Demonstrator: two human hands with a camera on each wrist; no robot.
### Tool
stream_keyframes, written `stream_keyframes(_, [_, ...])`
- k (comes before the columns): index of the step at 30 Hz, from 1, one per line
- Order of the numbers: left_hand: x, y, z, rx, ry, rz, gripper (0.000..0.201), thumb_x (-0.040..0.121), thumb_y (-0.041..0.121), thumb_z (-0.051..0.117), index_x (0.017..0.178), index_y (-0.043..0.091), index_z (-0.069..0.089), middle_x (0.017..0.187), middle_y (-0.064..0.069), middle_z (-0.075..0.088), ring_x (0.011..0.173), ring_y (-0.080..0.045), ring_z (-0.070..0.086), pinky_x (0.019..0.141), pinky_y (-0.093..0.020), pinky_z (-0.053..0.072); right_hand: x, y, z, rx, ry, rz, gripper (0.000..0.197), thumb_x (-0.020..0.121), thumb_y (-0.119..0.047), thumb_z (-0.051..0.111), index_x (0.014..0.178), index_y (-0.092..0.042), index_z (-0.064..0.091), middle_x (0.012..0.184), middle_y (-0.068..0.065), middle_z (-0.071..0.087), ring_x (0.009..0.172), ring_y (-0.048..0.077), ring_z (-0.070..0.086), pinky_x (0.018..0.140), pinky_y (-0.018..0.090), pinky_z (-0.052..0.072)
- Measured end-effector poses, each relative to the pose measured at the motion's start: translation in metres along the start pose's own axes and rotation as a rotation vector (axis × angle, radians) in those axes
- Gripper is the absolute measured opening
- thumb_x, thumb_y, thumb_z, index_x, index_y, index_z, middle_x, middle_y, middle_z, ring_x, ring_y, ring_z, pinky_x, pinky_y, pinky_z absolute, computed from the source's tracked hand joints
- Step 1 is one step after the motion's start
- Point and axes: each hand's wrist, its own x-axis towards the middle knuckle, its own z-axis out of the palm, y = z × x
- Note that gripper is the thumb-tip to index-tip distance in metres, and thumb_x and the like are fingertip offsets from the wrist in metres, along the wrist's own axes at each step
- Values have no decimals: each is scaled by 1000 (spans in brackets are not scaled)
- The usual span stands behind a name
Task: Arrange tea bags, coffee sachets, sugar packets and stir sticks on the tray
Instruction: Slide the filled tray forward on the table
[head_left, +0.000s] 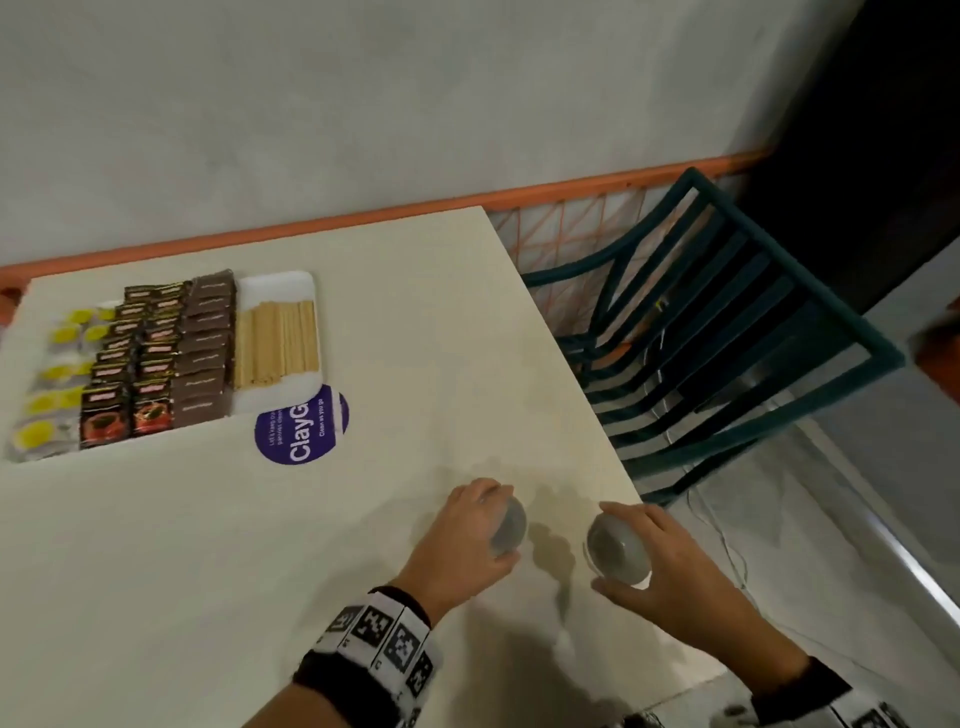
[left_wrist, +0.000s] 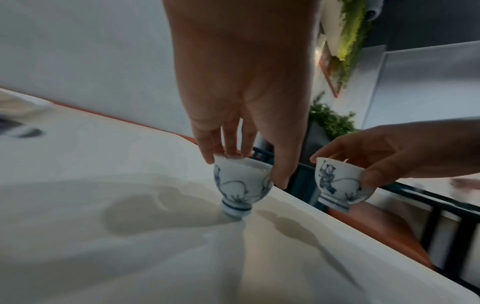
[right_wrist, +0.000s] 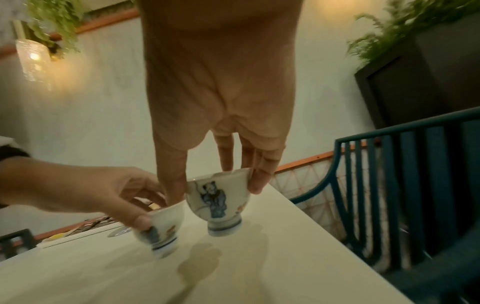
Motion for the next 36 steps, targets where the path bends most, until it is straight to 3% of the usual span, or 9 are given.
stream_keyframes(5, [-38,-40,-32,-152,150,-205,74,81,39,65,142,22,28,142,6,32,126,-8,34,95,-8,22,66,-44,-17,7,-14,-112,84,72,-46,73,139,-27,26,124,-15,33,105,3,36,91,14,30])
stream_keyframes(8, [-56,-62,-49,-201,258,-300,83,76,40,71,143,20,27,138,5,36,116,-2,37,91,-7,26,116,-77,-18,-23,-47,-188,85,71,-43,75,139,-17,31,131,-2,42,106,8,43,89,11,27])
stream_keyframes(12, [-70,-89,-68,-224,297,-378,84,76,42,70,143,23,24,140,7,37,126,-6,36,97,-11,26,180,-130,-18,-46,-105,-271,80,72,-39,75,137,-13,36,132,5,43,117,18,46,90,15,31])
stream_keyframes(15, [-73,-106,-77,-210,313,-400,79,77,43,68,142,24,26,139,10,36,124,-4,34,98,-11,25,223,-169,-14,-56,-138,-287,79,76,-37,73,139,-14,33,134,7,39,120,22,44,93,22,33])
stream_keyframes(23, [-51,-147,-98,-146,341,-360,72,78,47,66,138,25,32,138,12,34,119,-1,32,97,-7,27,332,-231,9,-79,-152,-215,85,78,-37,71,143,-9,25,143,12,32,128,27,38,103,33,33])
stream_keyframes(31, [14,-169,-131,-135,410,-237,72,82,43,64,142,26,28,140,15,30,116,3,26,94,-4,29,407,-240,21,-60,-136,-173,88,78,-33,71,145,-10,19,147,12,29,133,27,34,106,34,31])
stream_keyframes(36, [61,-179,-142,-155,436,-182,75,84,34,64,145,20,23,146,6,30,121,3,19,101,0,14,431,-238,27,-24,-134,-225,92,77,-30,73,147,-12,15,146,11,31,132,26,35,106,33,30])
